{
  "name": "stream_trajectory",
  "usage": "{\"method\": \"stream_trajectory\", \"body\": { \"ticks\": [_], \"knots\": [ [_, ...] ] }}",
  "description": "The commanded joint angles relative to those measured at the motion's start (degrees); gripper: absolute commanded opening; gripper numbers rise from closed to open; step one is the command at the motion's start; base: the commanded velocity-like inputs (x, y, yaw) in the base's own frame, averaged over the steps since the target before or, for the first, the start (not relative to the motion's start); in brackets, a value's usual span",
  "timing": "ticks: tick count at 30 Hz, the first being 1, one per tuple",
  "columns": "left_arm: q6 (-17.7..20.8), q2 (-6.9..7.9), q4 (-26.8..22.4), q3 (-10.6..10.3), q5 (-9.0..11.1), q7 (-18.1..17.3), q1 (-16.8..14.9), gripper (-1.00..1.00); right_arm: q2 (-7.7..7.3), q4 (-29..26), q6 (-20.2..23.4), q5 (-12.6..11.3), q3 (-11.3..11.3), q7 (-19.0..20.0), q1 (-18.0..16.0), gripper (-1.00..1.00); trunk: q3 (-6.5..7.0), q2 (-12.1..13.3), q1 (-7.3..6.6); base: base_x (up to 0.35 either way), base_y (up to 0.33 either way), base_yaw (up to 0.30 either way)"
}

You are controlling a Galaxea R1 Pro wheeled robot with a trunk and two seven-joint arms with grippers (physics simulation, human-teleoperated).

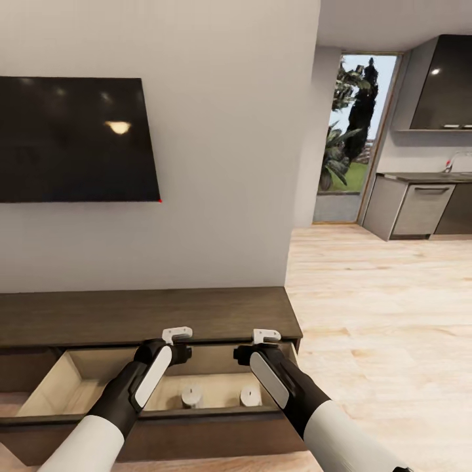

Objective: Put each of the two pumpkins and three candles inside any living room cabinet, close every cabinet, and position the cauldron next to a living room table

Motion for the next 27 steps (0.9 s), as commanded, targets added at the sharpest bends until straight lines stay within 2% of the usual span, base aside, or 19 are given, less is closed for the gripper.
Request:
{"method": "stream_trajectory", "body": {
  "ticks": [1,5,8,10,12,14,16,19,22,27],
  "knots": [
    [0.12,0.05,-0.03,-0.1,0.6,0.57,-0.04,1.0,-0.03,-0.07,0.07,-0.52,0.19,-0.53,-0.06,1.0,0.12,0.38,-0.23,0.0,0.0,0.0],
    [0.1,0.73,0.29,0.29,0.68,0.57,-0.04,1.0,-0.03,-0.07,0.09,-0.47,0.19,-0.62,-0.05,1.0,0.84,1.99,-1.11,0.0,0.0,0.0],
    [0.07,1.5,1.66,2.41,0.93,0.45,-0.04,1.0,0.03,-0.3,0.59,-0.46,0.12,-0.8,-0.09,1.0,1.38,3.19,-1.77,0.0,0.0,0.0],
    [0.01,1.74,3.56,3.4,0.84,0.29,-0.04,1.0,0.04,-1.3,2.51,-0.41,-0.02,-0.84,-0.1,1.0,1.74,3.99,-2.21,0.0,0.0,0.0],
    [-0.17,2.3,7.03,4.24,0.76,0.09,-0.04,1.0,-0.24,-3.49,6.28,-0.36,-0.35,-0.9,-0.1,1.0,2.1,4.8,-2.65,0.0,0.0,0.0],
    [-0.45,2.68,9.28,4.44,0.72,0.02,-0.04,1.0,-1.28,-4.75,7.85,-0.38,-1.6,-0.93,-0.1,1.0,2.46,5.6,-3.09,0.0,0.0,0.0],
    [-0.78,3.05,12.11,4.6,0.64,-0.02,-0.04,1.0,-3.01,-5.89,9.21,-0.39,-4.74,-0.92,-0.07,1.0,2.82,6.4,-3.53,0.0,0.0,0.0],
    [-1.07,3.34,13.96,4.71,0.6,-0.04,-0.02,1.0,-4.11,-6.47,9.62,-0.32,-7.93,-0.63,0.07,1.0,3.0,6.8,-3.74,0.0,0.0,0.0],
    [-2.75,3.31,14.45,4.58,0.71,-0.05,0.29,1.0,-4.41,-6.79,10.03,-0.25,-8.84,-0.52,0.22,1.0,3.0,6.8,-3.74,0.0,0.0,0.0],
    [-6.09,3.17,14.6,4.48,0.82,0.0,0.47,1.0,-4.5,-6.99,10.14,-0.28,-9.13,-0.53,0.29,1.0,3.0,6.8,-3.74,0.0,0.0,0.0]
  ]
}}
